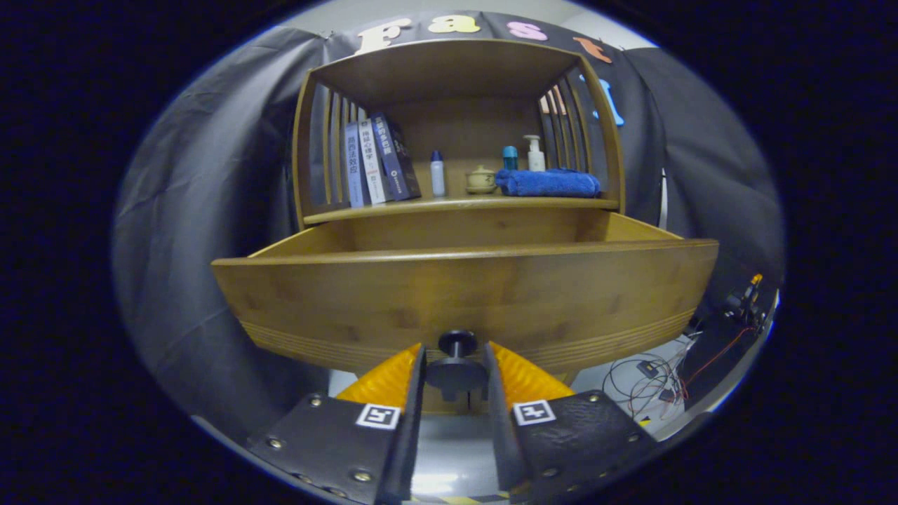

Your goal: Pull open the drawer, take out the items inside it, and place them on the countertop above the cabinet.

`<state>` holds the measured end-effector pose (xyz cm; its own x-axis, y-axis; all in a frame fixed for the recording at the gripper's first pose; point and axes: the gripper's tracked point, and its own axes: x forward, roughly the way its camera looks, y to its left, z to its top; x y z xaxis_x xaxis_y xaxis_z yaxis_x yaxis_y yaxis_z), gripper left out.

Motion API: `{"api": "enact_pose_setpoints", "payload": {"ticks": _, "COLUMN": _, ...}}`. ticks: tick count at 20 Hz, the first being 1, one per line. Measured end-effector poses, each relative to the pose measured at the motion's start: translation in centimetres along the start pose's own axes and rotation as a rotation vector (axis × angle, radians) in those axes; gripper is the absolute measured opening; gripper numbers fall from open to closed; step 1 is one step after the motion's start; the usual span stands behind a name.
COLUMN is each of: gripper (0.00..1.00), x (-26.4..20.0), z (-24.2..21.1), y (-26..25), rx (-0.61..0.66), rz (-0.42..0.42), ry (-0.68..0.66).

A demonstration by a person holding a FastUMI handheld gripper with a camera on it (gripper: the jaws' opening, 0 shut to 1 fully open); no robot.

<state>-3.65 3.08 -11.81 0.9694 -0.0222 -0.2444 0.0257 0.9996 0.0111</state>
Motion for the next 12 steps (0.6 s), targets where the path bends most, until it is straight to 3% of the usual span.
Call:
{"api": "enact_pose_setpoints", "payload": {"ticks": 6, "gripper": 1.0, "x": -3.0, "z": 6.0, "y": 0.0, "rx": -0.036, "rz": -0.013, "ry": -0.044}}
{"api": "enact_pose_setpoints", "payload": {"ticks": 12, "gripper": 1.0, "x": -3.6, "z": 15.1, "y": 0.9, "rx": -0.024, "rz": -0.003, "ry": -0.145}}
